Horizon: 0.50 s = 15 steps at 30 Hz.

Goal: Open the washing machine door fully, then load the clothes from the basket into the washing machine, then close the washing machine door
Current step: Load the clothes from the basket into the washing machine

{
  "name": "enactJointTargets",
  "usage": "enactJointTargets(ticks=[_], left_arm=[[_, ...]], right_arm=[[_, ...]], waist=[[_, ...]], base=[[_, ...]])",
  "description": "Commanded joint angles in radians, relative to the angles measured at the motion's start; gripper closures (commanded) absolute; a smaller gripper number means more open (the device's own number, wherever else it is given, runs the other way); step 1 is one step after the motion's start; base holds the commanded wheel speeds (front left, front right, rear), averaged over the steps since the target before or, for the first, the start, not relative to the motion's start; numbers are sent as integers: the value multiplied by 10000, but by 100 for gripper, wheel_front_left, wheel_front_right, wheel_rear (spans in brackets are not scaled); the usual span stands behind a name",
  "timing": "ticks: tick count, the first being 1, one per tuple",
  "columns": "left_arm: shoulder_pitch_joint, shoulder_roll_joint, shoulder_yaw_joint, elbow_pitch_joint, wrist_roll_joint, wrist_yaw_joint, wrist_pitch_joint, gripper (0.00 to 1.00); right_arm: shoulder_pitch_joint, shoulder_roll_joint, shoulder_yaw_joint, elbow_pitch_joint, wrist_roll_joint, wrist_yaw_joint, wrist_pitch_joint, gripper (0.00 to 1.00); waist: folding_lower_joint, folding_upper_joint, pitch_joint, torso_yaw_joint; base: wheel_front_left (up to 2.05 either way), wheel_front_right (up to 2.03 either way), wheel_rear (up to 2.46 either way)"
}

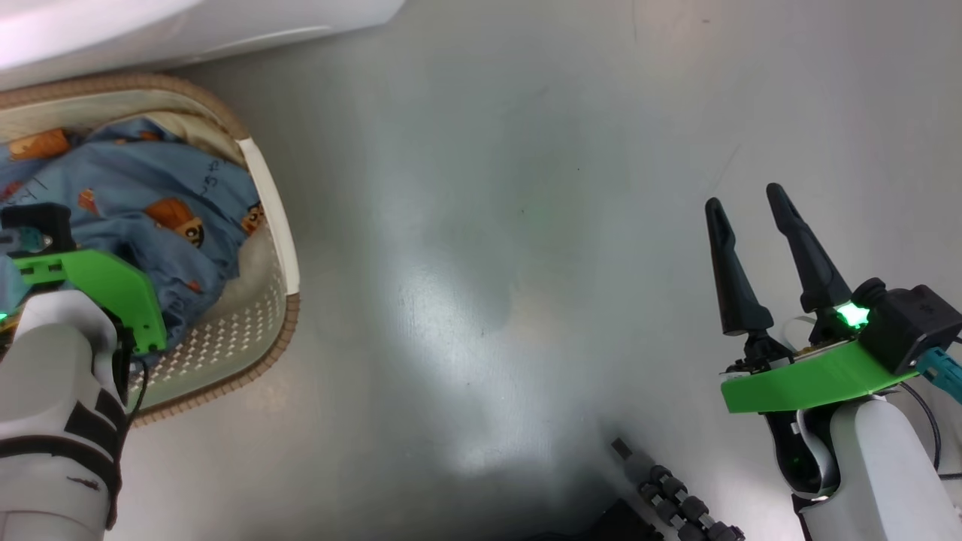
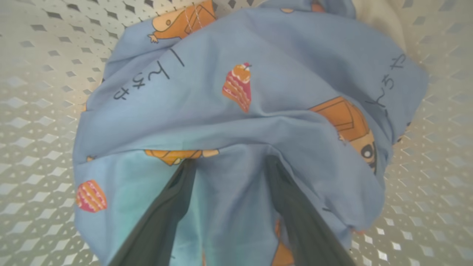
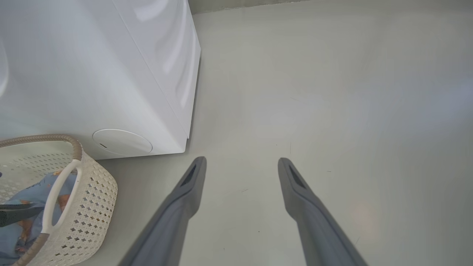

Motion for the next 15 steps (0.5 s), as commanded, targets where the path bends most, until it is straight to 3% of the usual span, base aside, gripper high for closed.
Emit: enactJointTargets(ticks=[1,4,5,7,15], left_arm=[[124,389,74,-38,79,75,32,0],[58,381,25,-30,78,90,56,0],[38,371,-17,-26,88,53,69,9],[6,362,-68,-21,87,43,-15,97],[81,126,72,-6,-265,105,-635,100]], right_arm=[[248,-128,140,-243,65,16,-48,0],[256,-145,103,-276,73,16,-48,0],[254,-154,91,-285,74,16,-48,0],[250,-169,48,-315,76,16,-48,0],[206,-179,-103,-325,36,16,-48,0]], waist=[[0,0,138,-71],[0,0,199,-84],[0,0,219,-91],[0,0,243,-99],[0,0,11,153]], base=[[0,0,0],[0,0,0],[0,0,0],[0,0,0],[0,0,0]])
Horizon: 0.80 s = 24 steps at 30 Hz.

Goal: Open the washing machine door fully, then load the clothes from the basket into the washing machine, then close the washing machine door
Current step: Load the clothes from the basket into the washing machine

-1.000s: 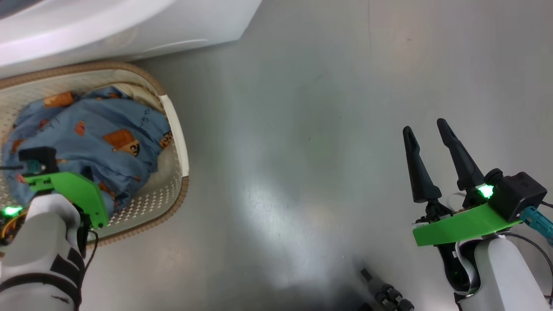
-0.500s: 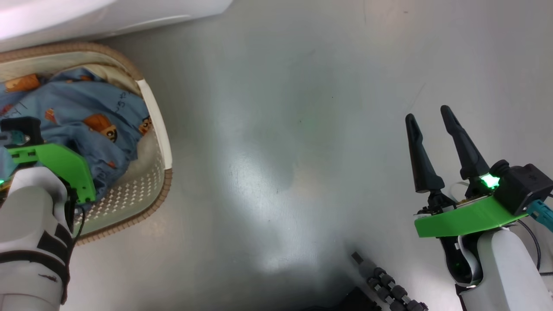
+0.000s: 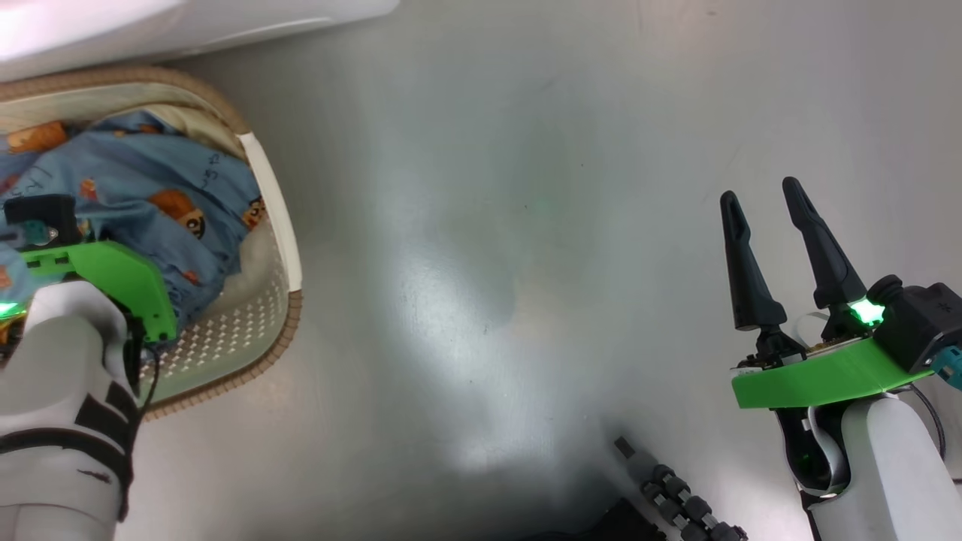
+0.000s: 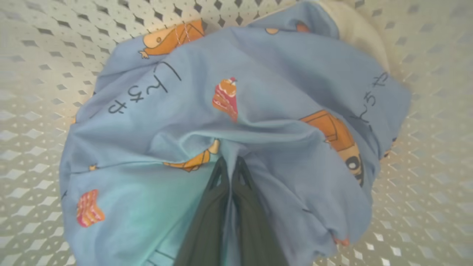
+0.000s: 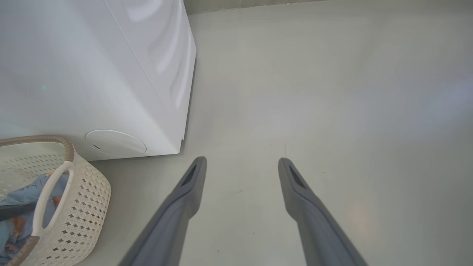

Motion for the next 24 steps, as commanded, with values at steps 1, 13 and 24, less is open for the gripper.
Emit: enactJointTargets(ticks=[1,13,24], left_arm=[[297,222,211,-52,-95,130,-232,100],[2001,-502,584,-1127,-724,-65,-1404,100],[4772,-1103,1003,-4516,-869,-121,-1413,100]], right_arm=[[207,-132,103,-178,27,16,-48,0],[503,-282,85,111,-9,16,-48,0],[1289,-399,53,393,-85,16,-48,0]], waist=[[0,0,-194,146],[0,0,-2046,1009],[0,0,-4046,1500]], base=[[0,0,0],[0,0,0],[0,0,0]])
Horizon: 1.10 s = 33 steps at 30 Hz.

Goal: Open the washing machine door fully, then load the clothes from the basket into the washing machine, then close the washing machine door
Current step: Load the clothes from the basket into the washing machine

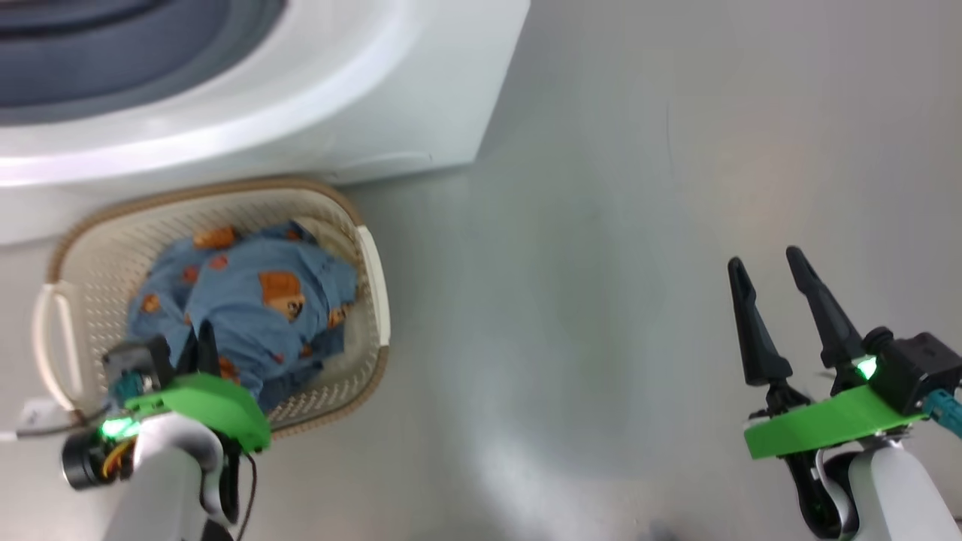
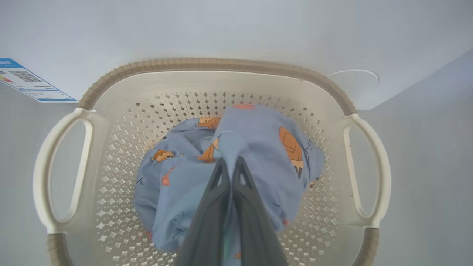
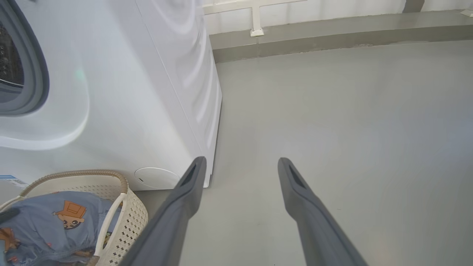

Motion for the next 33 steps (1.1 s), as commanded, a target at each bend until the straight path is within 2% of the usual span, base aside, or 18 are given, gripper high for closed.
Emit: enactJointTargets(ticks=[1,7,18,26,33], left_arm=[[730,173,346,-611,-125,-35,-103,100],[1969,28,539,-1921,-236,-207,-104,100],[3489,-51,383,-3466,-528,-344,-104,100],[4493,-55,113,-4790,-992,-166,-104,100],[5299,-55,-104,-5950,-861,25,-104,100]], right_arm=[[466,-114,201,-116,-76,14,-48,0],[942,-21,286,37,-97,14,-48,0],[1560,67,425,212,-99,14,-48,0],[1952,-3,463,279,-180,14,-48,0],[2336,-26,347,324,-286,14,-48,0]], waist=[[0,0,-1229,452],[0,0,-2218,562],[0,0,-3559,689],[0,0,-4408,748],[0,0,-5009,827]], base=[[0,0,0],[0,0,0],[0,0,0],[0,0,0],[0,0,0]])
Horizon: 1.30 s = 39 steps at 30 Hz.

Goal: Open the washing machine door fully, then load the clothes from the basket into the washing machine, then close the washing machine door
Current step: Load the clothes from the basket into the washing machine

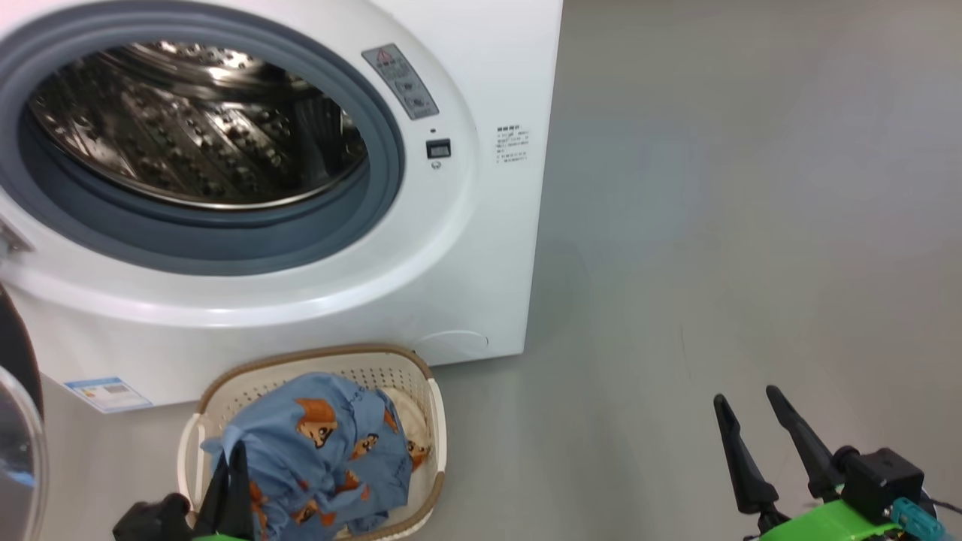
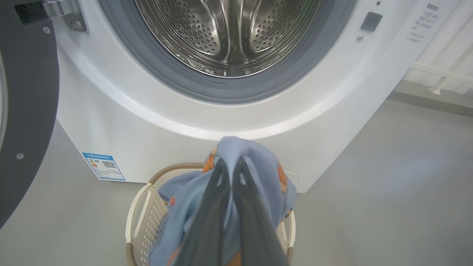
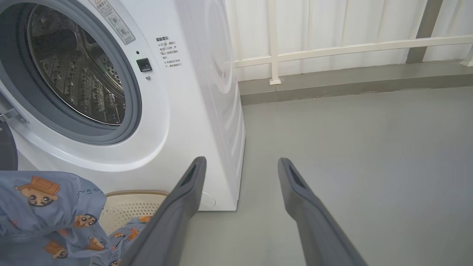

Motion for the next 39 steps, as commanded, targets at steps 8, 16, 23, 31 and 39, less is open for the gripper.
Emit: enactJointTargets(ticks=[8,16,23,31,39], left_arm=[[797,121,224,-1491,195,342,-105,100],[1362,120,280,-2435,358,480,-105,100],[1512,120,348,-2714,541,455,-105,100],[1625,120,372,-2879,583,383,-105,100],[1678,120,367,-3038,558,364,-105,100]], right_arm=[[391,-121,143,-172,-214,16,-48,0],[647,-130,30,-161,-305,16,-48,0],[773,-133,-38,-101,-374,16,-48,0],[898,-96,-130,43,-433,16,-48,0],[919,-90,-140,106,-456,16,-48,0]], waist=[[0,0,-847,54],[0,0,-1213,63],[0,0,-1416,96],[0,0,-1638,165],[0,0,-1644,175]], base=[[0,0,0],[0,0,0],[0,0,0],[0,0,0],[0,0,0]])
